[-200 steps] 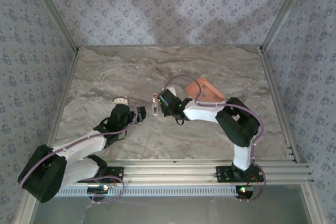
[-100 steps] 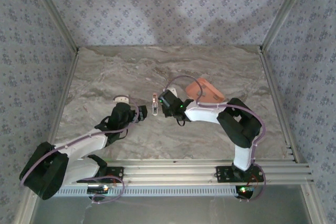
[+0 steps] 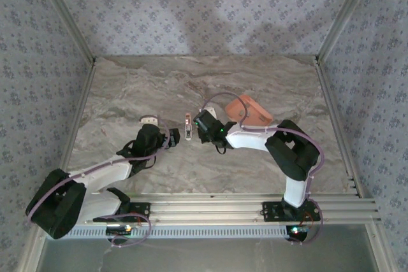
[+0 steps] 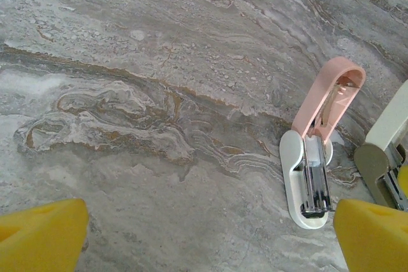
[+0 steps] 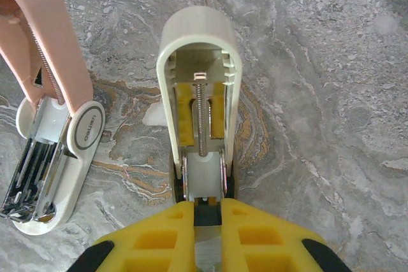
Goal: Load the staples into the stapler
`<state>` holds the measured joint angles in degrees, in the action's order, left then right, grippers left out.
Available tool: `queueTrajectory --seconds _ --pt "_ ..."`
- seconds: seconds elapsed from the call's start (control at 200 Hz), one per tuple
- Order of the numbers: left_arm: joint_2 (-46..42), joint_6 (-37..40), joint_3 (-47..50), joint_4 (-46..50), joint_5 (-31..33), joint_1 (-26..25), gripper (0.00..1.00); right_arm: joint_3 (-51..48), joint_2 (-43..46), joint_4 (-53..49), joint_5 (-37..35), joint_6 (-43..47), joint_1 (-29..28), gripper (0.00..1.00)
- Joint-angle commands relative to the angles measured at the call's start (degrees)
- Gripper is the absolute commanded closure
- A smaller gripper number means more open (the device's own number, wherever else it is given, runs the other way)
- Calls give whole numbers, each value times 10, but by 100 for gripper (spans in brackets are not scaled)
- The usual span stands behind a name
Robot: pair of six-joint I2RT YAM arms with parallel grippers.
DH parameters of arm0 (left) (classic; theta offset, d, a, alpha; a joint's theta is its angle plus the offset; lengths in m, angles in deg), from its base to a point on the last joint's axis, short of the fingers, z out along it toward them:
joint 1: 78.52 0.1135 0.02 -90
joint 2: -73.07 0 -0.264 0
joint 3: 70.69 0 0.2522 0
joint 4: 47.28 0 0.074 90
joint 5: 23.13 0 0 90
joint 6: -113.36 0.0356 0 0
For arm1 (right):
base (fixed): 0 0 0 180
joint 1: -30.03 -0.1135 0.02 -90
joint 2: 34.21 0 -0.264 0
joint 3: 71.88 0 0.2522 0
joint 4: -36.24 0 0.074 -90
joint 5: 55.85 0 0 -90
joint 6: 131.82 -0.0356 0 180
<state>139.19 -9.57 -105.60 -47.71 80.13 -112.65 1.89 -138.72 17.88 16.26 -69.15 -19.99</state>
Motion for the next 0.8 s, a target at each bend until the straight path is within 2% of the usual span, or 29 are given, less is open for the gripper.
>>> queueTrajectory --seconds 0.0,0.375,0.795 --pt "6 -3 -15 -17 -5 3 2 -10 11 -21 -15 7 2 87" --pt "14 -2 -16 -21 -8 3 2 -16 12 -23 -14 14 -2 87" --pt "14 2 -20 -19 -8 2 2 -21 43 18 -7 45 1 87"
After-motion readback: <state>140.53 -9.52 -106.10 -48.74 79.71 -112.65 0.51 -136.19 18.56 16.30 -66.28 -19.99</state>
